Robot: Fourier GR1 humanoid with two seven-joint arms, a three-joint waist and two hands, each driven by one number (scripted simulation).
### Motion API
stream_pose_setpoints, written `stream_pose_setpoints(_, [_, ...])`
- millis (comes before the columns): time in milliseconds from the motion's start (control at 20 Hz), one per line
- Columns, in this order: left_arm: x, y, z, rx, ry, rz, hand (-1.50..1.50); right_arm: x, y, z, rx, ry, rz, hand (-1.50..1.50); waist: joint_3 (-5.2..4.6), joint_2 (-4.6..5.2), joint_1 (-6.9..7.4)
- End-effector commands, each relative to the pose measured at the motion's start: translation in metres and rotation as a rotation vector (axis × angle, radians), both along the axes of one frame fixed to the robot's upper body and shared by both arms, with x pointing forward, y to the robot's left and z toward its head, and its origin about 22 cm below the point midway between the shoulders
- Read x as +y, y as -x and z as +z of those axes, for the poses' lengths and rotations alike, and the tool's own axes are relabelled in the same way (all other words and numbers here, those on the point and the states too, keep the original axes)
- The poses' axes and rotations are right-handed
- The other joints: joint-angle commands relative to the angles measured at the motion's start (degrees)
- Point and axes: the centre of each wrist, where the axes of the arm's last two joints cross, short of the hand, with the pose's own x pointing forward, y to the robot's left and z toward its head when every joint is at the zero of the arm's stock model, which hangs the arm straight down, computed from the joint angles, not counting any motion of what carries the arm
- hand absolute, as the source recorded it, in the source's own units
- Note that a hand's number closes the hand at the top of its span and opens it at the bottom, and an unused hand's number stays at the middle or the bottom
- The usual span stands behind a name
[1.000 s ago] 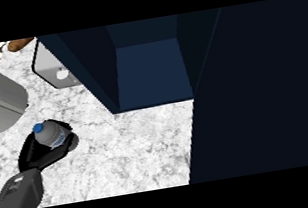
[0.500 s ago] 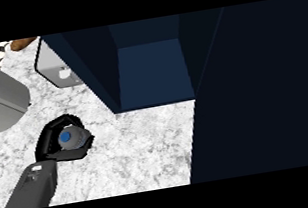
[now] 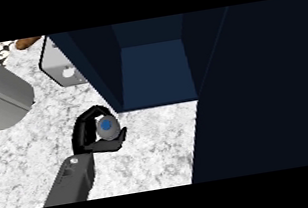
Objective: Pick up the bottled water, place it into the cabinet and close the cabinet
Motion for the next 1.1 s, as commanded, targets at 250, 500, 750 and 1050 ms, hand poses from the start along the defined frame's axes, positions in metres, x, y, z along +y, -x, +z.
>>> stream_pose_setpoints(250, [-0.062,-0.011,0.043,0.016,0.158,-0.048,1.5,-0.005,0.021,0.006,-0.028,-0.003,-0.016,-1.5,0.01,-0.43,-0.96])
stream_pose_setpoints(500, [-0.084,-0.015,0.077,0.02,0.139,-0.055,1.5,-0.006,0.012,0.002,-0.047,0.013,-0.033,-1.5,0.02,0.05,-0.14])
stream_pose_setpoints(750, [-0.112,-0.019,0.097,0.021,0.146,-0.024,1.5,-0.016,0.032,0.014,-0.052,-0.009,-0.025,-1.5,-0.01,0.15,-1.04])
stream_pose_setpoints(1050, [-0.142,-0.036,0.131,0.037,0.054,0.02,1.5,0.003,0.016,-0.005,-0.032,-0.007,-0.034,-1.5,-0.02,0.31,-0.63])
